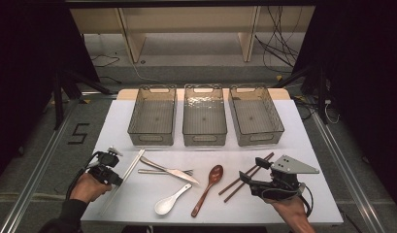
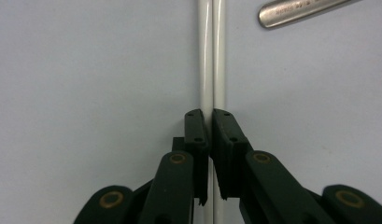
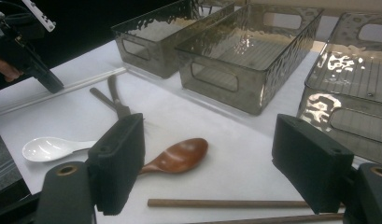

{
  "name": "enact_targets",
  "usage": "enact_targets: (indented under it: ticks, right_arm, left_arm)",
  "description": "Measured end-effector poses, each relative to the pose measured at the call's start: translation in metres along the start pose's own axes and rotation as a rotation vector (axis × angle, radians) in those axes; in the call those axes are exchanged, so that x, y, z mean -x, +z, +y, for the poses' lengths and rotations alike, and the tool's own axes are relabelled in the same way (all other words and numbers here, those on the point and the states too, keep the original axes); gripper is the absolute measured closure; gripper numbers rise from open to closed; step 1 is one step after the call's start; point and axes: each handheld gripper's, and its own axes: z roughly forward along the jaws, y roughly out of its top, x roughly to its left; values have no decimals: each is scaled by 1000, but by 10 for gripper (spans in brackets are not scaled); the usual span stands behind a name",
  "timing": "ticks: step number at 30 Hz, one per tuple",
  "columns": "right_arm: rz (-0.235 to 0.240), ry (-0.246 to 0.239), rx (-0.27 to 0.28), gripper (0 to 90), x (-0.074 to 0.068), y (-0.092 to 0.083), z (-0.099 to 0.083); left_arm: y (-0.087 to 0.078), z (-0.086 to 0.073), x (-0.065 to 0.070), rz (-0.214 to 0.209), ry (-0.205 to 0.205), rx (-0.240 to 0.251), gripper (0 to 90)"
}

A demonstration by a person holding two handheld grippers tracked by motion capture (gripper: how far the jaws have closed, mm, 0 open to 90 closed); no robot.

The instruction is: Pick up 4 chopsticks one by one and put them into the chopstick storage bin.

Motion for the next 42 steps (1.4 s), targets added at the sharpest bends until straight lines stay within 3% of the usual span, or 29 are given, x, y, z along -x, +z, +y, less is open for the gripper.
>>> enact_targets:
  ticks: [7, 19, 27, 42]
  right_arm:
    - [-1, -4, 2, 265, 0, -1, 0]
    - [-1, -3, 1, 266, 0, -1, 0]
    - [0, -1, 1, 267, 1, -1, 0]
    - [-1, 3, 1, 267, 1, -1, 0]
  left_arm:
    - [-5, -1, -1, -2, 6, 27, 845]
    - [-21, 0, 9, -29, 66, 64, 845]
    - [-31, -1, 10, -30, 82, 96, 846]
    - [-66, 4, 28, -72, 160, 191, 845]
